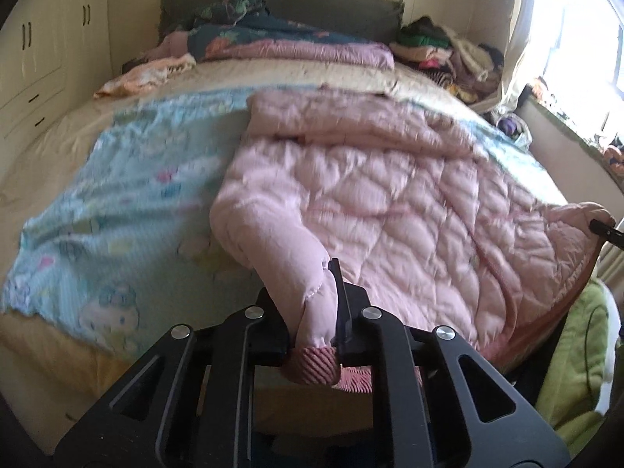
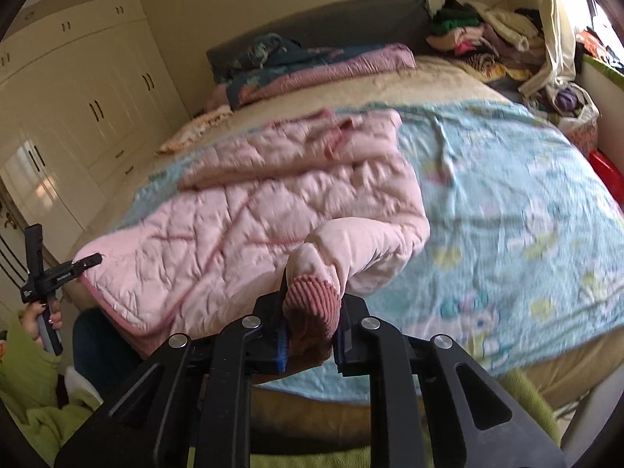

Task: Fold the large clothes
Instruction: 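Lift the hem with both grippers and carry it toward the collar, then lay the hem over the collar and open both grippers, then move both open grippers back to the folded jacket edge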

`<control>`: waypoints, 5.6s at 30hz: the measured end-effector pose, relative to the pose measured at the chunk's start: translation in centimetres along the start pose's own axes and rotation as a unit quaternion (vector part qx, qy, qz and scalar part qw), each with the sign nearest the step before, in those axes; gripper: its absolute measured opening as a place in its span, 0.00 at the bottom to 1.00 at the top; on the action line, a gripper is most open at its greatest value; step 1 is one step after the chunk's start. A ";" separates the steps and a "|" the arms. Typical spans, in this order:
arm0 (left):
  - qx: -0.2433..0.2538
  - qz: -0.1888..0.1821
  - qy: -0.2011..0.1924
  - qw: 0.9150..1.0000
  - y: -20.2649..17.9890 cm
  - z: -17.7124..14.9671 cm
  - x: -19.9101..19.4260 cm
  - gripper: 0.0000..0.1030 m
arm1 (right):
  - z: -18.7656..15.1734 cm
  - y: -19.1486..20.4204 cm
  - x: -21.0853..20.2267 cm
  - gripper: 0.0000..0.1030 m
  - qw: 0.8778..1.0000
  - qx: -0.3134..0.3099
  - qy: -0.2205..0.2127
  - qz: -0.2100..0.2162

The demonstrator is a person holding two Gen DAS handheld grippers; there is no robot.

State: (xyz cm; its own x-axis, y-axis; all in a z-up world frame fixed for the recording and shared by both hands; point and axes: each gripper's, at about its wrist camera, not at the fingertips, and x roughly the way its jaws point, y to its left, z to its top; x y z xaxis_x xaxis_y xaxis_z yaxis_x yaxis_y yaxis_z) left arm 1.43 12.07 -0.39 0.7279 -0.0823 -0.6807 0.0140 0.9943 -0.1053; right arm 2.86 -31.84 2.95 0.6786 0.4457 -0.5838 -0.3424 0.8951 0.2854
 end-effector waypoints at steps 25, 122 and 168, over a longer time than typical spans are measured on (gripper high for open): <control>-0.033 -0.015 -0.099 0.994 -0.4 10.1 -0.7 0.08 | 8.0 -0.5 -1.4 0.14 0.996 0.023 -0.085 0.000; -0.023 0.121 -0.072 0.990 3.3 23.2 18.9 0.10 | 25.6 -11.4 23.4 0.19 0.989 0.141 0.002 -0.052; -0.005 0.109 -0.129 0.986 -0.5 24.3 11.6 0.91 | 19.8 -3.8 11.5 0.95 0.994 0.015 -0.104 -0.033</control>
State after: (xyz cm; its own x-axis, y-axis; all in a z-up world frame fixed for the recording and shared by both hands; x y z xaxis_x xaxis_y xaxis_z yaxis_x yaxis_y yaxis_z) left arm 26.57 12.27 9.40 0.8631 0.1544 -0.4809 -0.1683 0.9856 0.0145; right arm 24.82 -30.04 10.23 0.8198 0.3747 -0.4330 -0.2756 0.9210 0.2753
